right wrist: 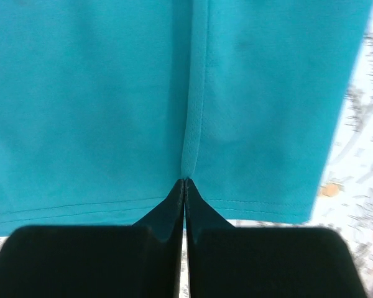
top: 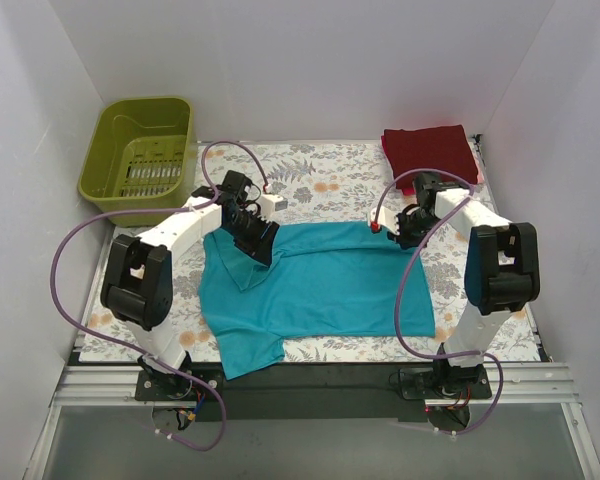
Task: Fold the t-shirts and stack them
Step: Fold the tshirt
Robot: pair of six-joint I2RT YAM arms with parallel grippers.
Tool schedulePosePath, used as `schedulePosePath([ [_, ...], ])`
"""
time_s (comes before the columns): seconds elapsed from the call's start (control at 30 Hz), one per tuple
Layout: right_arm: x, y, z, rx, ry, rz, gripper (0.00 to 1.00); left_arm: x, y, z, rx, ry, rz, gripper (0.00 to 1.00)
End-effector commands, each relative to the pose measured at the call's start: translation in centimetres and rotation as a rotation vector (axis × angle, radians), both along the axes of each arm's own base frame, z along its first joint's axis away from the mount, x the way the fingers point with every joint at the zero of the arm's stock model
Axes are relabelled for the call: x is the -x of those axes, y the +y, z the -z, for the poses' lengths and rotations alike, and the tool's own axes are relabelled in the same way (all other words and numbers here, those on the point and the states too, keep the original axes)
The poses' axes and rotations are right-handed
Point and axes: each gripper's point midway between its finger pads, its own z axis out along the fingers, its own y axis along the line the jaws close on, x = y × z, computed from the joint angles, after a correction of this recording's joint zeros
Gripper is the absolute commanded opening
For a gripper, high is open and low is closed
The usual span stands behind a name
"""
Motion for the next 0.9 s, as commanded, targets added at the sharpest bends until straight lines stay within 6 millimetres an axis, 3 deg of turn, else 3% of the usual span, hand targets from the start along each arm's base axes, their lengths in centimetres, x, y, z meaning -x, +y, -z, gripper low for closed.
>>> schedulePosePath([
  [0.0, 3.5, -0.4, 0.2, 0.025, 0.06, -0.086, 0.1, -1.2, 0.0, -0.8, 0.015, -0.009, -0.069, 0.42],
  [0.1, 2.5, -1.0, -0.1, 0.054, 0.085, -0.007, 0.15, -2.4, 1.6, -1.1, 0.002, -0.007, -0.157, 0.43],
  [0.17, 1.1, -1.2, -1.0, 0.045, 0.087, 0.051, 0.25, -3.3, 3.1, -1.3, -0.026, -0.012, -0.239, 0.44],
  [0.2, -1.0, -0.9, -2.8, 0.024, 0.039, 0.086, 0.29, -3.6, 3.8, -1.3, -0.049, -0.022, -0.271, 0.44],
  [0.27, -2.1, -0.5, -3.4, -0.016, 0.061, 0.163, 0.35, -4.0, 4.8, -1.4, -0.085, -0.054, -0.312, 0.45],
  [0.37, -3.3, 1.0, -4.7, -0.083, 0.057, 0.208, 0.35, -4.3, 6.7, -0.2, -0.179, -0.075, -0.373, 0.46],
  [0.47, -2.7, 2.0, -3.7, -0.066, 0.1, 0.223, 0.32, -5.0, 8.4, 1.5, -0.276, -0.102, -0.426, 0.46],
  [0.6, -1.7, 1.9, -1.2, -0.017, 0.14, 0.236, 0.3, -5.7, 9.2, 3.0, -0.333, -0.094, -0.456, 0.46],
  [0.7, -2.7, 0.5, 1.0, 0.057, 0.09, 0.289, 0.29, -6.4, 9.8, 3.9, -0.36, -0.086, -0.478, 0.46],
  [0.87, -5.3, -0.7, 2.8, 0.102, -0.009, 0.373, 0.3, -7.5, 11.7, 5.6, -0.447, -0.073, -0.488, 0.45],
])
